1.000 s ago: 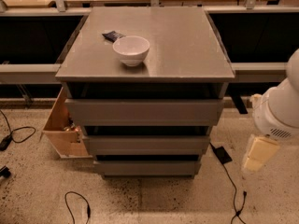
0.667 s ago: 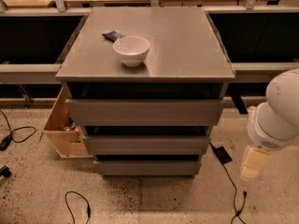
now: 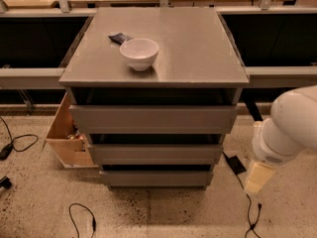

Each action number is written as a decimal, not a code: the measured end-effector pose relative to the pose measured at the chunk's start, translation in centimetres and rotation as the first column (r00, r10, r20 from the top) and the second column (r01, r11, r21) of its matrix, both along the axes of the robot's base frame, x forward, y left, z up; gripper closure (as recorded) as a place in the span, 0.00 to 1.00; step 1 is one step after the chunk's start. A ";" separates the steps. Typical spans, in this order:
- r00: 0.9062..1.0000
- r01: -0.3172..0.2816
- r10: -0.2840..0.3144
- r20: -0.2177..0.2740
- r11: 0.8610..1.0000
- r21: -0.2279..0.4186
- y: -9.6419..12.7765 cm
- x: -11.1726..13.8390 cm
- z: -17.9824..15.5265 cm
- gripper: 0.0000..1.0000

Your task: Open bottom drawer

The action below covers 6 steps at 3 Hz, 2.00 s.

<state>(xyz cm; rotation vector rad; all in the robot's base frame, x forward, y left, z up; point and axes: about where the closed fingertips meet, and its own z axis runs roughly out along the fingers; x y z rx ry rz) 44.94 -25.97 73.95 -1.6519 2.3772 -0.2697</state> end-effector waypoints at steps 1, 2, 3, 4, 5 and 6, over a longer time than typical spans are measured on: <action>1.000 -0.013 0.014 -0.009 0.997 0.074 1.5 2.3 -11.2 0.00; 0.999 -0.032 0.029 0.029 0.996 0.083 2.4 5.2 -16.8 0.00; 0.998 -0.052 0.048 0.050 0.995 0.085 3.6 7.5 -21.2 0.00; 0.998 -0.052 0.048 0.047 0.995 0.084 3.5 7.3 -20.9 0.00; 0.996 -0.082 0.081 0.022 0.995 0.058 4.1 7.8 -23.0 0.00; 0.985 -0.172 0.172 -0.014 0.985 0.030 5.7 8.9 -28.8 0.00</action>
Offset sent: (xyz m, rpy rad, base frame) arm 0.0880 0.0344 -0.2347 0.0924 -0.0786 0.0515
